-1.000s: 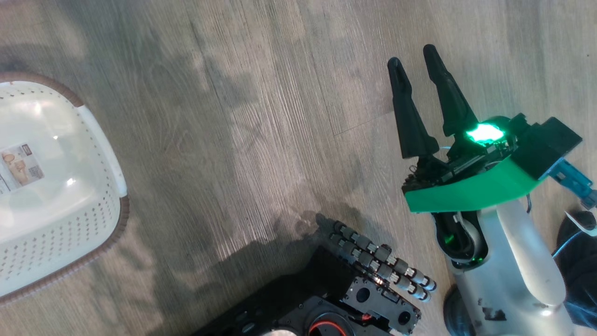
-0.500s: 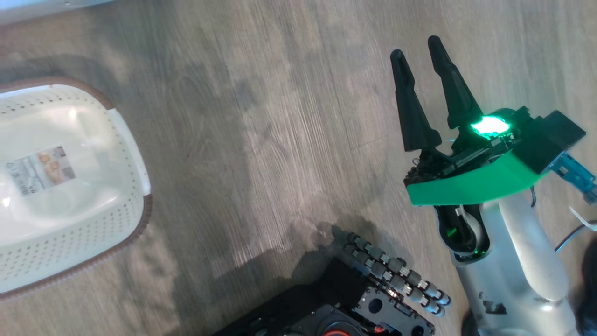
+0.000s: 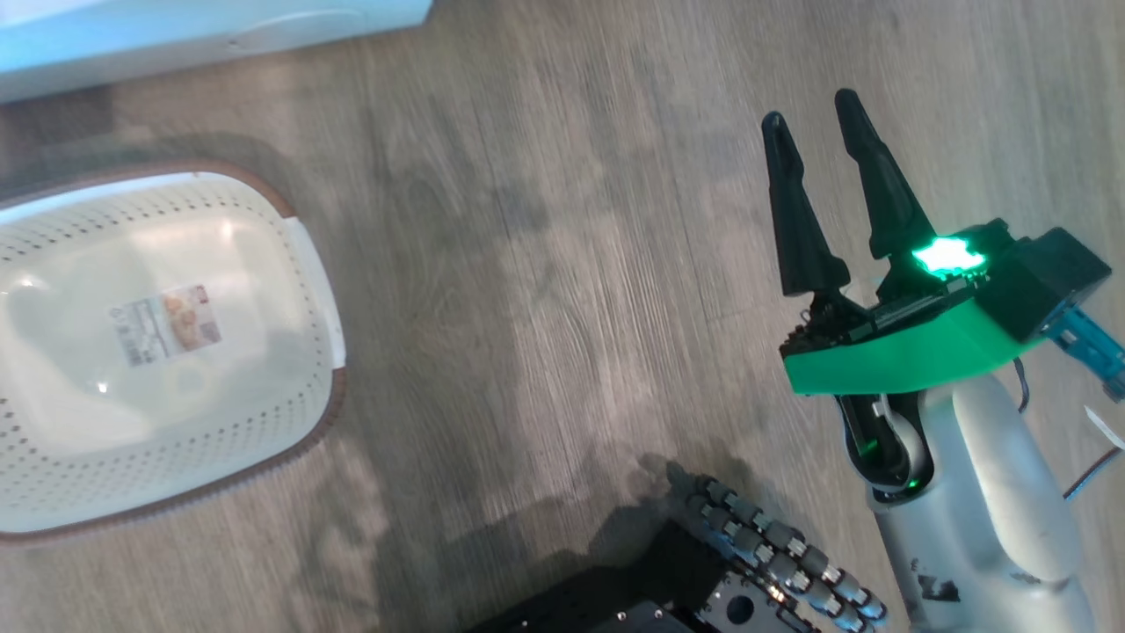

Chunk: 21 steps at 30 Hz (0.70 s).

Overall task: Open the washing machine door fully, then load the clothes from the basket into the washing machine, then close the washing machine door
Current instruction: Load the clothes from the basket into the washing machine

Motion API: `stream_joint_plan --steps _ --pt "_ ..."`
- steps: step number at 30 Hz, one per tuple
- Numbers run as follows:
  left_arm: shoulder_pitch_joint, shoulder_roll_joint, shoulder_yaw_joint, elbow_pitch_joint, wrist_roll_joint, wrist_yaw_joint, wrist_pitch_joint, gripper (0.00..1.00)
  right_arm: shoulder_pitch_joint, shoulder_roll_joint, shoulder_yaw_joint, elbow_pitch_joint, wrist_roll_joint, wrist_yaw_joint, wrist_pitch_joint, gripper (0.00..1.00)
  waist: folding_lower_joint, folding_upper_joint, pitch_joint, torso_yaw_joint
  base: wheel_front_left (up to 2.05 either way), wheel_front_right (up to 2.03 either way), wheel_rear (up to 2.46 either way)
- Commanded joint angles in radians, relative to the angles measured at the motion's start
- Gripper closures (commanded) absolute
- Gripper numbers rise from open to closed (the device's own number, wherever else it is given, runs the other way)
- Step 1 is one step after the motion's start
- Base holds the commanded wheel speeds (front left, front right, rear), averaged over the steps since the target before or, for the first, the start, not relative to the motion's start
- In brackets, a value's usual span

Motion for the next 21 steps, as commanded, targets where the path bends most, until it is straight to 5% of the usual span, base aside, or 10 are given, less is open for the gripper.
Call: stream_joint_plan --steps 1,12,21 --pt "0.032 0.04 0.028 -0.061 -0.006 0.013 0.0 0.0 0.034 -0.006 0.008 -0.026 -0.008 0.0 -0.009 0.0 0.0 -0.0001 -0.023 0.016 0.0 0.0 0.0" --pt "0.389 0.006 0.022 -0.363 -0.034 0.092 0.0 0.0 0.067 -0.006 -0.035 -0.002 -0.066 0.0 -0.009 0.0 0.0 -0.0001 -0.134 0.09 0.0 0.0 0.0" --pt "0.638 -0.075 0.041 -0.474 -0.051 0.169 -0.058 0.0 0.105 -0.006 -0.076 0.022 -0.116 0.0 -0.009 0.0 0.0 -0.0001 -0.235 0.168 0.0 0.0 0.0"
